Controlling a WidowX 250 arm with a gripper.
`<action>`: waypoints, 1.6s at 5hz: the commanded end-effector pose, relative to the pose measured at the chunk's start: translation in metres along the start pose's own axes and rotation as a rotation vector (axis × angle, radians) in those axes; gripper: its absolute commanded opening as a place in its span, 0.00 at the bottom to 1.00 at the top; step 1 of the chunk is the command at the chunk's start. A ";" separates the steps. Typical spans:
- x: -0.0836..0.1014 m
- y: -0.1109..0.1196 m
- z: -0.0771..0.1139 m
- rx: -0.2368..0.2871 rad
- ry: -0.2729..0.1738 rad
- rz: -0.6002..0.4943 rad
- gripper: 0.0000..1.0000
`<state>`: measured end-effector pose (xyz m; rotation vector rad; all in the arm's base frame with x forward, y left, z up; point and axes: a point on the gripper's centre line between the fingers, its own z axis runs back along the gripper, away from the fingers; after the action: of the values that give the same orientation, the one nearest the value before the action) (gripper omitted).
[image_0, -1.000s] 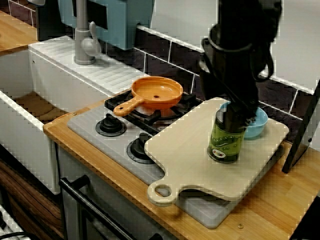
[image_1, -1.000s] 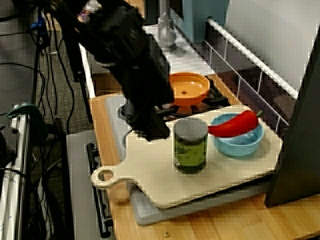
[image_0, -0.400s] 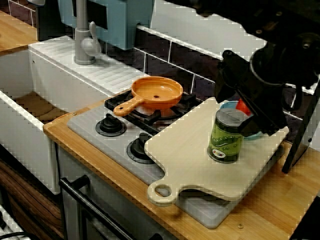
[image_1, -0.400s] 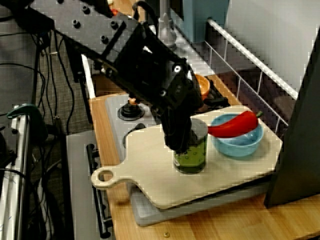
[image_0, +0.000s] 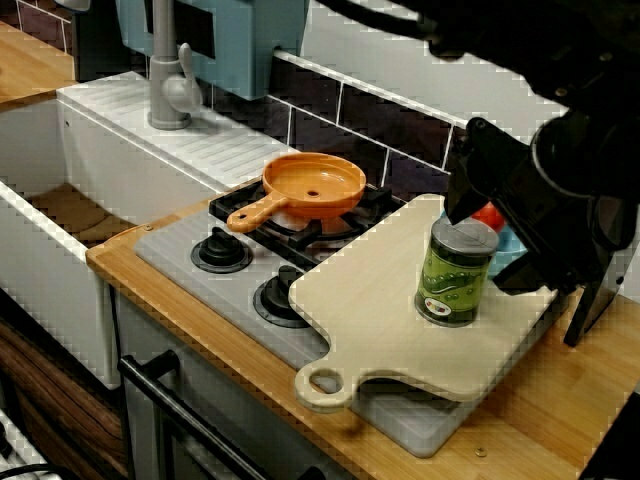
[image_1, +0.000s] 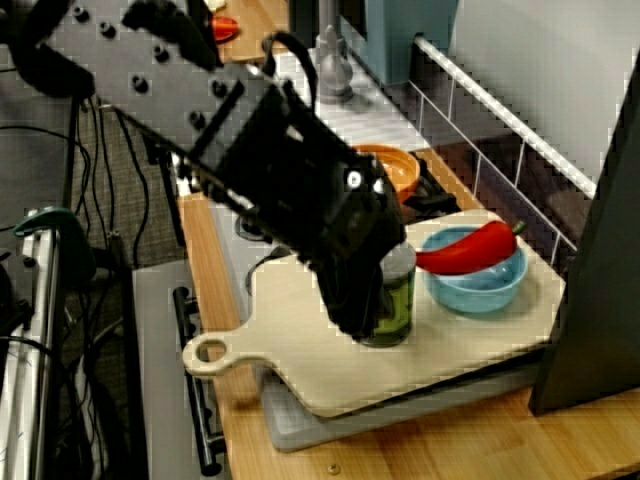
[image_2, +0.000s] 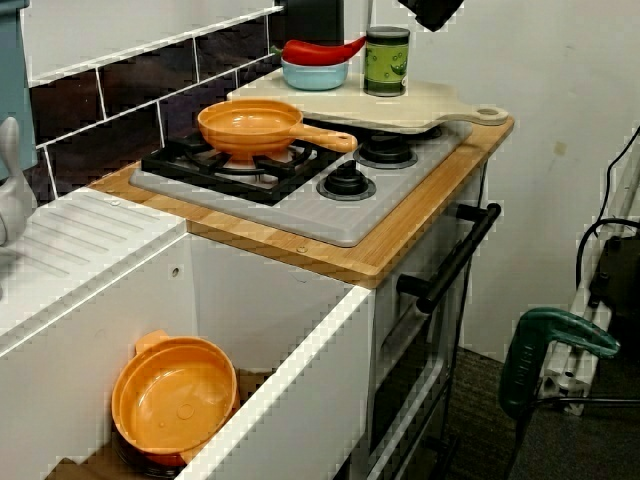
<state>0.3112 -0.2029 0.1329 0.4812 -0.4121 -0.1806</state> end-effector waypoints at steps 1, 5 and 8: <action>0.000 -0.006 0.004 0.031 -0.023 0.048 1.00; 0.012 0.017 -0.017 0.076 0.032 0.119 1.00; 0.012 0.041 -0.006 0.036 0.063 0.162 1.00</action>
<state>0.3296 -0.1684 0.1205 0.5350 -0.3298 -0.0377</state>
